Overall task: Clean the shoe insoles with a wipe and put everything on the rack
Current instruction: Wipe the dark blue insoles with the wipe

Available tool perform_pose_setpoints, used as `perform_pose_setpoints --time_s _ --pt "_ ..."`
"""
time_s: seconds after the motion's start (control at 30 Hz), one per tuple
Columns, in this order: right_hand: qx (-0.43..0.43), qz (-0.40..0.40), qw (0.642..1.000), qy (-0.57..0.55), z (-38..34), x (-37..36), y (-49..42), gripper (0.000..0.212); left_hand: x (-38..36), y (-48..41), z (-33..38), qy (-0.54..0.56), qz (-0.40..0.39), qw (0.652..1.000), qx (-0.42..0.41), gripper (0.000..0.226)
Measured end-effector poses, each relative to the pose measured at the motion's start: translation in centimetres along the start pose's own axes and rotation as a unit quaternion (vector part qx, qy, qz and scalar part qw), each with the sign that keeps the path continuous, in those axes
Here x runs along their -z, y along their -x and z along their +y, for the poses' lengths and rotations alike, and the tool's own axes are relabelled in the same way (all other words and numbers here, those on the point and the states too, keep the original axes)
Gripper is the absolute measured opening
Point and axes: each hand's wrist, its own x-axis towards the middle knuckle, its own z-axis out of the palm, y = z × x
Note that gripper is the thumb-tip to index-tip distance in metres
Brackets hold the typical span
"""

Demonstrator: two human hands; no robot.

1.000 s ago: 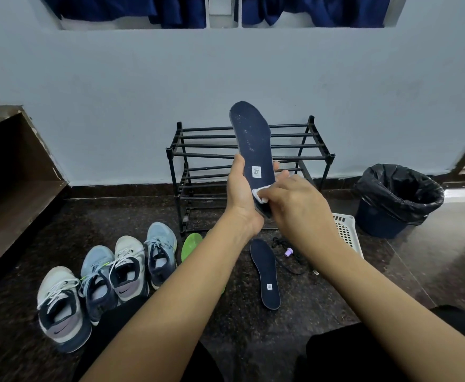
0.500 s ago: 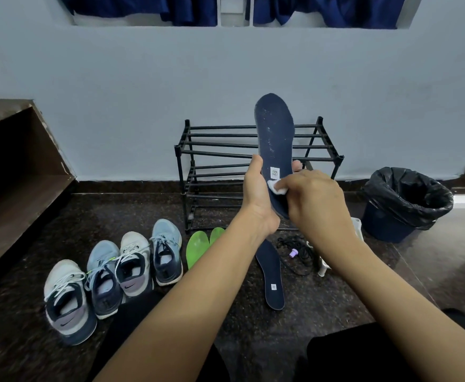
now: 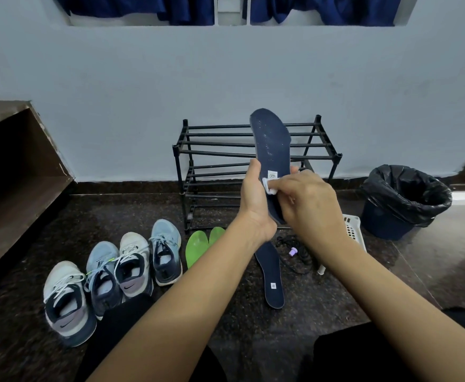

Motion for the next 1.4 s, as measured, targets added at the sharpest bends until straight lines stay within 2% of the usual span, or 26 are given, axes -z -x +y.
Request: perform_pose_setpoints --time_s 0.2,0.33,0.5,0.7,1.0,1.07,1.17,1.27,1.4 --pt "-0.063 0.033 0.997 0.021 0.8 0.1 -0.8 0.021 -1.1 0.3 -1.1 0.007 -0.02 0.999 0.032 0.059" --pt "-0.054 0.018 0.998 -0.009 0.0 0.2 -0.9 0.024 -0.7 0.0 -0.2 0.0 -0.008 1.0 0.014 0.055" --pt "-0.058 -0.048 0.995 -0.066 -1.6 0.5 0.0 0.026 0.5 -0.8 1.2 0.023 0.014 0.999 -0.029 0.055" --pt "-0.104 -0.161 0.979 -0.074 -0.8 0.9 0.3 0.026 1.0 -1.0 1.3 0.027 0.018 0.998 -0.049 0.054" --pt "-0.044 -0.045 0.997 -0.05 0.2 0.7 -0.1 0.026 -0.1 -1.2 -0.5 -0.028 -0.001 0.999 -0.028 0.061" --pt "-0.055 -0.015 0.998 -0.036 0.7 0.9 -0.5 0.031 -0.6 -1.0 -1.2 -0.026 -0.017 0.999 -0.014 0.06" --pt "-0.082 0.008 0.997 0.0 1.5 1.2 -0.8 0.023 -1.3 -0.9 -2.0 -0.011 -0.032 0.999 0.006 0.054" --pt "-0.096 -0.001 0.995 -0.019 1.9 1.2 -1.1 0.023 -1.2 -1.3 -1.7 -0.011 -0.04 0.999 0.007 0.052" --pt "-0.083 -0.055 0.993 -0.068 0.9 1.1 -0.8 0.027 -0.6 -1.7 -0.3 -0.035 -0.027 0.999 -0.004 0.055"
